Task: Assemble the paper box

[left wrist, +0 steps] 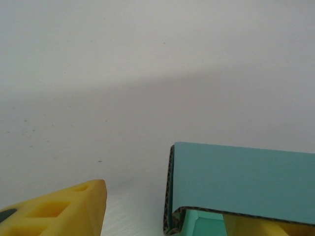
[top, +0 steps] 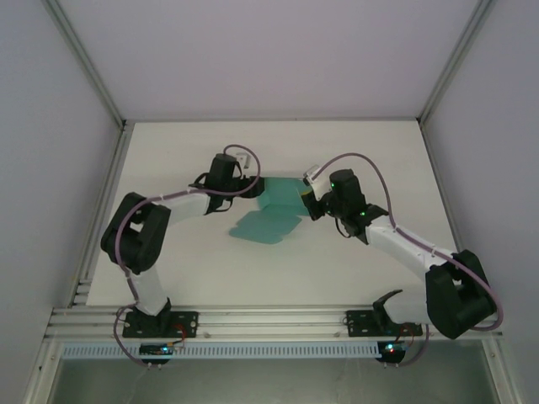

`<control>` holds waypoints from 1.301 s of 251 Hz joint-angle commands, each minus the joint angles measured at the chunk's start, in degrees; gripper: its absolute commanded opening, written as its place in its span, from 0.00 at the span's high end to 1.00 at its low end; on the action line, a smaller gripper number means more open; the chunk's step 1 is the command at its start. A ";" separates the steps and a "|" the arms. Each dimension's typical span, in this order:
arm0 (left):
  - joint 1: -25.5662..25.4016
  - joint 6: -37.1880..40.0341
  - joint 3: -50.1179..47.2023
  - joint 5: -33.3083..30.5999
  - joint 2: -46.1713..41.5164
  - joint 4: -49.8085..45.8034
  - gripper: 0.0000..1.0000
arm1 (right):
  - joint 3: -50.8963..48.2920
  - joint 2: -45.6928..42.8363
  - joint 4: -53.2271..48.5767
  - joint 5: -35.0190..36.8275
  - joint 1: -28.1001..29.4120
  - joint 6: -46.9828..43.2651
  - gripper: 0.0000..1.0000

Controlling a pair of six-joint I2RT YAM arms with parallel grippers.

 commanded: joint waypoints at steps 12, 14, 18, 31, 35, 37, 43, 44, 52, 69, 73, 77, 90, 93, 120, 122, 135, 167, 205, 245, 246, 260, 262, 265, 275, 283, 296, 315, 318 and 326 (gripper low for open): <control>0.14 -2.01 0.27 5.51 3.47 2.73 0.40 | -1.67 0.87 -6.46 -0.15 -0.02 -0.09 1.00; 0.18 -2.14 0.37 5.61 3.70 2.85 0.40 | -1.68 0.81 -6.47 -0.15 -0.01 -0.03 1.00; 0.10 -2.19 0.42 5.70 4.09 2.97 0.41 | -1.64 0.81 -6.47 -0.16 -0.01 -0.09 1.00; 0.18 -2.54 1.02 5.90 5.45 2.82 0.43 | -1.67 0.84 -6.30 -0.08 0.00 -0.03 1.00; 0.15 -2.58 1.24 5.87 5.77 2.62 0.43 | -1.66 0.72 -6.25 -0.07 -0.01 -0.05 1.00; 0.14 -2.48 1.40 5.88 5.94 2.49 0.44 | -1.67 0.71 -6.24 -0.11 -0.03 -0.07 1.00; 0.16 -2.46 1.83 5.87 6.43 2.01 0.44 | -1.59 0.71 -6.30 -0.15 0.04 -0.03 1.00; 0.17 -2.48 1.88 5.83 6.45 1.97 0.45 | -1.55 0.71 -6.30 -0.15 0.05 -0.02 1.00; 0.13 -2.57 2.26 5.69 6.97 1.75 0.45 | -1.54 0.73 -6.45 -0.29 0.00 -0.09 1.00; 0.19 -2.55 2.46 5.27 7.60 2.72 0.46 | -1.38 0.58 -6.48 -0.55 -0.03 -0.09 1.00; 0.23 -2.64 2.60 5.04 7.75 2.80 0.46 | -1.40 0.54 -6.54 -0.60 0.01 -0.02 1.00; 0.19 -2.59 2.76 5.02 7.93 2.78 0.47 | -1.33 0.53 -6.64 -0.67 0.02 -0.05 1.00; 0.15 -2.80 3.24 4.43 8.35 2.93 0.49 | -1.32 0.53 -6.44 -0.80 0.04 -0.18 1.00; 0.22 -2.99 3.28 4.32 8.46 3.01 0.49 | -1.35 0.53 -6.28 -0.70 0.05 -0.11 1.00; 0.15 -4.14 3.81 5.11 9.43 3.89 0.53 | -1.42 0.59 -5.86 -0.03 0.01 -0.13 1.00; 0.18 -4.27 3.91 5.22 9.52 3.82 0.53 | -1.41 0.66 -5.86 0.03 0.00 -0.11 1.00; 0.17 -4.70 3.83 5.86 9.95 3.86 0.55 | -1.41 0.62 -6.30 -0.21 -0.01 -0.10 1.00; -0.44 -6.11 0.68 3.96 10.51 5.73 0.72 | -1.78 0.22 -4.98 0.53 -0.01 0.07 1.00; -2.97 -6.66 -2.72 -9.26 10.28 5.83 0.94 | -3.09 -0.25 -2.32 2.55 0.81 1.81 1.00; -6.55 -7.47 -5.65 -29.63 7.96 6.89 1.00 | -5.95 -1.38 1.51 5.52 1.53 4.40 1.00; -6.61 -7.45 -5.64 -30.07 7.92 6.87 1.00 | -5.97 -1.44 1.61 5.58 1.58 4.48 1.00; -7.79 -7.69 -5.80 -36.82 7.20 6.14 1.00 | -6.84 -2.04 2.79 6.57 1.92 4.81 1.00; -7.96 -7.65 -5.79 -37.54 7.11 6.10 1.00 | -6.99 -2.09 2.96 6.80 2.03 4.82 1.00; -8.11 -7.51 -5.74 -38.66 7.04 5.99 1.00 | -7.20 -2.22 3.15 7.20 2.13 4.89 1.00; -8.71 -7.26 -5.08 -42.00 6.99 4.59 1.00 | -7.63 -2.59 3.57 8.42 2.49 5.04 1.00; -8.86 -6.87 -4.06 -43.16 7.30 3.06 1.00 | -7.85 -2.78 3.51 8.69 2.59 5.13 1.00; -8.77 -5.80 -3.13 -41.55 7.76 2.20 1.00 | -8.07 -2.96 3.72 8.76 2.60 5.18 1.00; -8.18 -3.75 -4.50 -33.04 7.49 6.13 1.00 | -7.92 -2.81 3.07 8.39 2.59 5.33 1.00; -8.04 -3.92 -4.83 -31.68 7.38 6.62 1.00 | -7.87 -2.85 3.09 8.58 2.60 5.35 1.00; -7.62 -3.40 -5.54 -27.15 7.14 8.05 0.94 | -7.86 -2.89 3.04 8.76 2.60 5.41 1.00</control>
